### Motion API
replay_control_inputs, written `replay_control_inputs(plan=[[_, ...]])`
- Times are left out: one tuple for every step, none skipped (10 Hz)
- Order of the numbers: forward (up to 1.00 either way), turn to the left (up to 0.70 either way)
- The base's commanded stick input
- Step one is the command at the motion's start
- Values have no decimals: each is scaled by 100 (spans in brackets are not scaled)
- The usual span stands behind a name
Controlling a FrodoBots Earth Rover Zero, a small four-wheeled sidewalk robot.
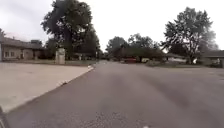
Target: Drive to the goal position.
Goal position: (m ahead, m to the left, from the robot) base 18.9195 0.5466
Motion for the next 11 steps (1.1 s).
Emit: replay_control_inputs(plan=[[69,0],[69,0],[70,0],[70,0],[70,0],[70,0],[70,0],[70,0],[70,0],[70,0],[70,0]])
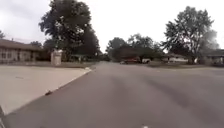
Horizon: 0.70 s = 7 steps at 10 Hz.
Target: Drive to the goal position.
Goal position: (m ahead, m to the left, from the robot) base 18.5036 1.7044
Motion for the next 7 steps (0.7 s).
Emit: replay_control_inputs(plan=[[70,0],[70,0],[70,0],[70,0],[70,0],[70,0],[70,0]])
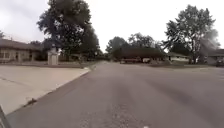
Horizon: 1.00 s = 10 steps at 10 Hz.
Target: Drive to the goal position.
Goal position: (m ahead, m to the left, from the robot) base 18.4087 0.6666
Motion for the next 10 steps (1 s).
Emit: replay_control_inputs(plan=[[70,0],[70,0],[70,0],[70,0],[70,0],[70,0],[70,0],[70,0],[70,0],[70,0]])
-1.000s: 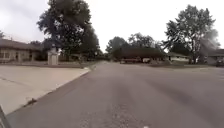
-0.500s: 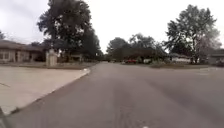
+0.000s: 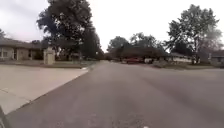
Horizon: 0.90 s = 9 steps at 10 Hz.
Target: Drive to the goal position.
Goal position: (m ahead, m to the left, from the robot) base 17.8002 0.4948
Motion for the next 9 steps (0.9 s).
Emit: replay_control_inputs(plan=[[70,0],[70,0],[70,0],[70,0],[70,0],[70,0],[70,0],[70,0],[70,0]])
